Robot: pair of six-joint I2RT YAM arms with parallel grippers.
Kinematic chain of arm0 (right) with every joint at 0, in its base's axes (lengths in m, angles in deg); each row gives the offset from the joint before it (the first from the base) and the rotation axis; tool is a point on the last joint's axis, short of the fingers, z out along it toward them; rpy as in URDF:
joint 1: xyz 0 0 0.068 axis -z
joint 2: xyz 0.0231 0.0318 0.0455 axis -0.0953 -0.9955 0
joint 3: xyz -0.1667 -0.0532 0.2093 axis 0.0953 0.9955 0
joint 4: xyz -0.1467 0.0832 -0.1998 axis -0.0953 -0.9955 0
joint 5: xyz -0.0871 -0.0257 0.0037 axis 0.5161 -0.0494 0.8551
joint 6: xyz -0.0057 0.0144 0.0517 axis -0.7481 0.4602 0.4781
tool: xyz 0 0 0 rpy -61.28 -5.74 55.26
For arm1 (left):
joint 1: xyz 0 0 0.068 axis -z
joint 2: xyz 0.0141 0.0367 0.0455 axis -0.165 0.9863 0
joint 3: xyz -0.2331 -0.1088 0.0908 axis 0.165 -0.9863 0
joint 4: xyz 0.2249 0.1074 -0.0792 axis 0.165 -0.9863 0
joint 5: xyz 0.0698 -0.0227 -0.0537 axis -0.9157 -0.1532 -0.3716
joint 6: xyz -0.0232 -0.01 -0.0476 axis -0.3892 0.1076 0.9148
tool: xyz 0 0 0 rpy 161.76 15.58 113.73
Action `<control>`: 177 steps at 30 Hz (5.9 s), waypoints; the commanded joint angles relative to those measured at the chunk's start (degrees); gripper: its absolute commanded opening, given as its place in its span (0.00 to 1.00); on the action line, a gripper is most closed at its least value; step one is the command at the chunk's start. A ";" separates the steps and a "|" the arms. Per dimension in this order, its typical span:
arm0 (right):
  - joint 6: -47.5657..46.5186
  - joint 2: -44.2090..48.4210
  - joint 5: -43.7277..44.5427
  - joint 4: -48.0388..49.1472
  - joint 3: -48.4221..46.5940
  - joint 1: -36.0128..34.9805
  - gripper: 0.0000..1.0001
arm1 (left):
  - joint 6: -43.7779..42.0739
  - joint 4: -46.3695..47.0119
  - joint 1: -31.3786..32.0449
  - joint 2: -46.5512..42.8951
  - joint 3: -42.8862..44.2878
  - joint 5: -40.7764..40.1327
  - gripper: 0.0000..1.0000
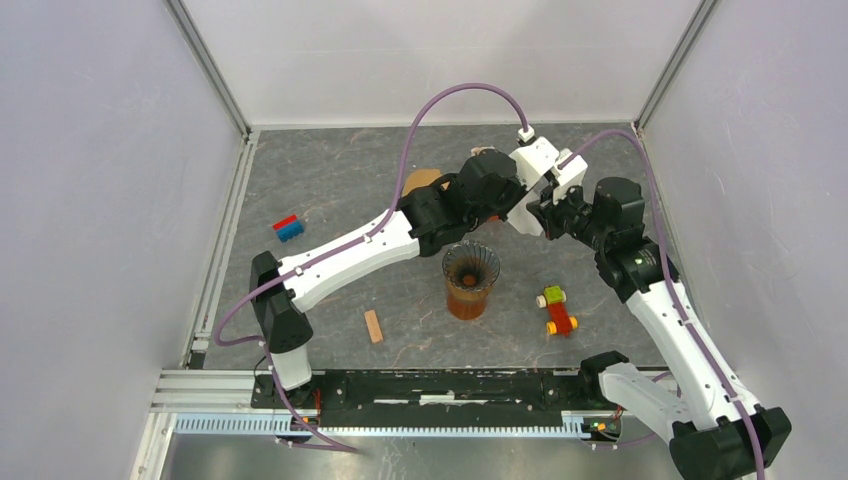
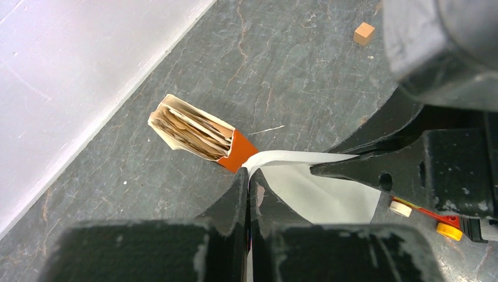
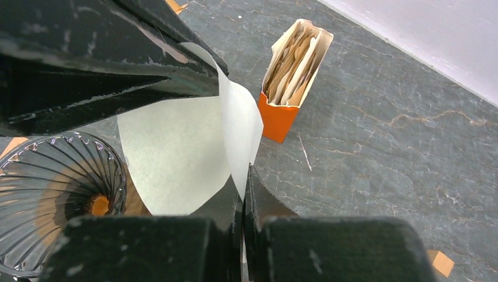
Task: Place the coffee filter in the dripper
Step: Pick up the coffee filter from the coffee filter holder, then place the coffee filter in the coffee dripper.
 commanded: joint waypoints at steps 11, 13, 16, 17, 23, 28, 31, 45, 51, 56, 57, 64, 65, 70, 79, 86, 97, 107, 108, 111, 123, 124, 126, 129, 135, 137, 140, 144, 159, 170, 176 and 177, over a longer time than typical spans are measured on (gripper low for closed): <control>1.04 -0.37 -0.33 2.00 -3.81 0.15 0.00 | 1.70 1.10 -0.47 -2.87 1.36 0.51 0.54; 0.96 -0.30 -0.47 2.03 -3.75 0.14 0.00 | 0.31 1.55 -0.45 -2.72 0.90 0.62 0.58; 0.72 -0.20 -1.03 1.96 -3.39 0.14 0.00 | -0.77 2.54 -0.54 -2.48 0.35 0.04 0.60; 0.62 -0.12 -1.09 1.92 -3.26 0.13 0.00 | -1.05 2.59 -0.61 -2.37 0.41 0.19 0.60; -0.51 -0.02 -0.59 1.58 -3.16 0.14 0.00 | -3.14 2.17 -1.00 -2.39 0.70 3.65 0.47; -1.05 -0.05 -0.09 1.09 -3.34 0.13 0.00 | -3.92 1.35 -1.29 -2.83 0.19 7.12 0.35; -1.00 -0.01 0.11 1.14 -3.48 0.19 0.00 | -3.90 1.36 -1.36 -3.12 -0.43 6.97 0.28; 1.55 0.04 4.05 1.60 -4.62 -0.01 0.00 | 0.56 3.63 -1.30 -0.69 -1.06 -5.50 0.33; 2.35 -0.42 4.91 1.89 -4.85 -0.08 0.00 | 3.19 3.35 -1.35 -0.59 -0.15 -6.10 0.66; 4.62 -1.05 6.28 3.11 -4.86 -0.15 0.00 | 7.76 1.16 -1.27 0.38 1.79 -4.75 0.72; 5.26 -1.21 6.45 3.38 -4.87 -0.09 0.00 | 9.82 0.89 -1.31 0.71 2.28 -4.67 0.72; 7.46 -2.29 9.15 4.74 -4.63 -0.11 0.00 | 19.39 -2.80 -1.28 3.50 6.36 -5.37 0.78; 8.88 -2.47 9.17 4.94 -4.40 -0.12 0.00 | 20.70 -3.26 -1.34 4.06 6.95 -5.22 0.79; 10.43 -2.59 11.03 5.19 -3.58 -0.12 0.00 | 23.47 -4.71 -1.29 5.62 8.48 -4.95 0.75; 11.10 -2.45 11.46 5.45 -3.26 -0.14 0.00 | 24.77 -5.58 -1.32 7.51 10.43 -4.20 0.23; 10.67 -2.39 14.17 6.51 -1.66 -0.10 0.00 | 26.52 -6.85 -1.35 8.99 12.77 -5.82 0.02; 9.52 -2.19 17.65 7.41 -0.75 -1.18 0.00 | 29.21 -9.12 -1.02 11.16 14.85 -11.95 0.02; 9.79 -1.80 17.31 7.30 -0.66 -1.27 0.00 | 28.78 -9.03 -0.97 11.36 14.54 -14.36 0.02; 9.84 -1.78 17.29 7.31 -0.56 -1.26 0.00 | 28.67 -9.06 -1.06 11.36 14.64 -14.55 0.02; 9.94 -1.83 17.29 7.35 -0.56 -1.26 0.00 | 29.10 -9.19 -0.99 11.33 14.50 -16.25 0.02; 10.28 -2.23 16.09 8.01 -0.05 -1.26 0.00 | 27.39 -8.35 -0.88 11.23 14.76 -11.52 0.37; 10.32 -2.16 15.95 8.09 0.10 -1.26 0.00 | 26.80 -8.16 -0.83 11.14 14.72 -10.95 0.42; 10.37 -2.03 15.36 8.23 0.44 -1.24 0.00 | 25.04 -7.25 -0.90 10.59 14.37 -10.17 0.50; 10.38 -1.93 14.61 8.37 0.70 -1.30 0.00 | 22.15 -5.74 -0.88 9.59 13.74 -9.54 0.57; 9.24 -1.76 12.72 8.36 1.09 -1.26 0.00 | 14.92 -1.75 -0.90 6.44 10.34 -8.90 0.63; 8.56 -1.46 12.09 8.30 1.11 -1.30 0.00 | 12.45 -0.32 -0.87 5.00 8.25 -8.05 0.68; 8.06 -1.25 12.10 8.00 1.07 -1.27 0.00 | 8.81 1.66 -0.88 2.45 4.78 -4.77 0.76; 8.07 -0.89 11.33 7.82 1.18 -1.25 0.00 | 4.49 2.98 -0.90 -0.10 1.66 -2.55 0.82; 1.48 -2.24 -3.36 -0.71 -4.69 -1.18 0.00 | -15.60 -17.06 -2.90 -17.06 -3.21 25.96 0.99; -16.63 -8.81 -20.13 -28.38 -24.29 -2.83 0.00 | -24.97 -32.22 -16.71 -26.23 -3.89 40.85 0.98; -25.91 -14.52 -20.75 -41.23 -30.79 -7.15 0.00 | -27.13 -32.23 -18.73 -25.65 -6.52 39.64 0.98; -26.60 -15.29 -21.07 -42.16 -31.47 -7.41 0.00 | -27.26 -32.22 -18.99 -25.28 -6.43 39.59 0.98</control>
